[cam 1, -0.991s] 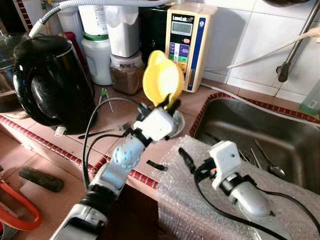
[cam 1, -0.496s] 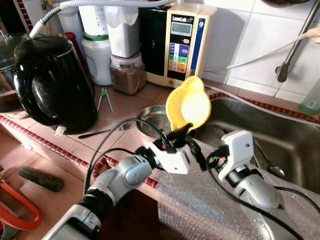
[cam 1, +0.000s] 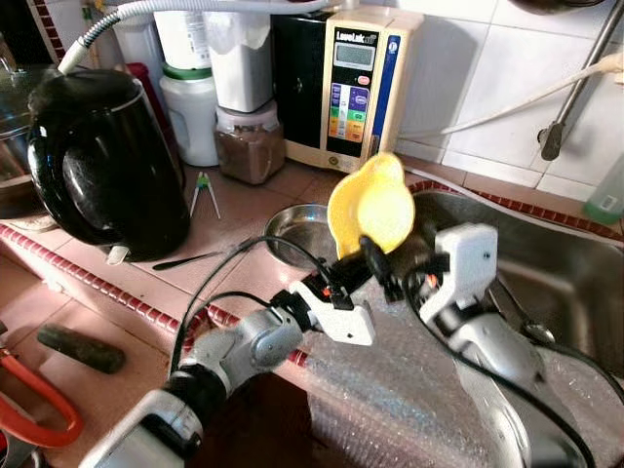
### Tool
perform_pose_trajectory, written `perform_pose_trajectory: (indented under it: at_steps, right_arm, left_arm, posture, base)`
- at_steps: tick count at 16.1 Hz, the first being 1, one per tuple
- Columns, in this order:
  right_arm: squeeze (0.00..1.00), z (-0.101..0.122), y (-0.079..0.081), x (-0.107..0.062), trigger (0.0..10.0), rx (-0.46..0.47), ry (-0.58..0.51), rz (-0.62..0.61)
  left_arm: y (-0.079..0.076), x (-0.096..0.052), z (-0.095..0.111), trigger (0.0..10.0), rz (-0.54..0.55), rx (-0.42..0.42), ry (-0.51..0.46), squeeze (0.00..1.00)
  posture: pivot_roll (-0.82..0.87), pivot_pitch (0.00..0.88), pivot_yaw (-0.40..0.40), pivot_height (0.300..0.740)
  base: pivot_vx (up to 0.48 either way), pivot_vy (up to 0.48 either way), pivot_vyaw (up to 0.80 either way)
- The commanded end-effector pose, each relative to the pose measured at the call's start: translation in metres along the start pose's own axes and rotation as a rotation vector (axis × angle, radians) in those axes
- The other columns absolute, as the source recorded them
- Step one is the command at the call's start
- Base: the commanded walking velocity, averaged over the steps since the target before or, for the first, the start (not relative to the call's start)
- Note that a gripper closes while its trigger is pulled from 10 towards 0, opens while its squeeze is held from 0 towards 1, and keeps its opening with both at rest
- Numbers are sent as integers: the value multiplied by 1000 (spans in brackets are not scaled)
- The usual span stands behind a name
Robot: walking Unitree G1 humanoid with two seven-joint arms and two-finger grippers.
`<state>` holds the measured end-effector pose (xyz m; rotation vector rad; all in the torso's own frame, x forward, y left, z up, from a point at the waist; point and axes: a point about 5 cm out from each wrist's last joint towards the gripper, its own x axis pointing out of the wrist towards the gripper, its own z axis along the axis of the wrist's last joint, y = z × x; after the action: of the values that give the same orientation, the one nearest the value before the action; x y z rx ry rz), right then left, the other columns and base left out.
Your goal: Kitchen organization
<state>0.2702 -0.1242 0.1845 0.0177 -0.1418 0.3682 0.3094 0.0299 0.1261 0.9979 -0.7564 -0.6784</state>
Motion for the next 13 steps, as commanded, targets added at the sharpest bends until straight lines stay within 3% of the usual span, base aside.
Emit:
perform_pose_trajectory:
  at_steps: [1,3,9,10,11,13]
  right_arm:
    - [1000,-3,-5,3,10000,-14,18,-36]
    - [1000,-4,-6,11,10000,-33,21,-54]
    - [1000,7,2,52,10000,-19,-14,-60]
    - [1000,11,5,57,3647,-14,-25,-55]
    - [1000,11,6,59,235,-12,-26,-51]
    - [1000,12,14,65,0,-1,-22,-27]
  left_arm:
    - [3,6,6,0,19,28,-40,0]
    - [6,7,6,0,45,34,-44,0]
    - [1,7,7,0,55,36,-44,0]
    - [0,7,7,0,53,35,-39,0]
    - [0,7,7,0,54,34,-38,0]
    - [-1,7,7,510,56,36,-39,0]
  posture:
    - [21,0,10,740]
    - [24,0,8,740]
    - [30,0,2,740]
    - [31,0,1,740]
    - [31,0,1,740]
    - [31,0,0,740]
  base:
    - [0,0,0]
    - [0,0,0]
    - [0,0,0]
    - [0,0,0]
    - [0,0,0]
    - [0,0,0]
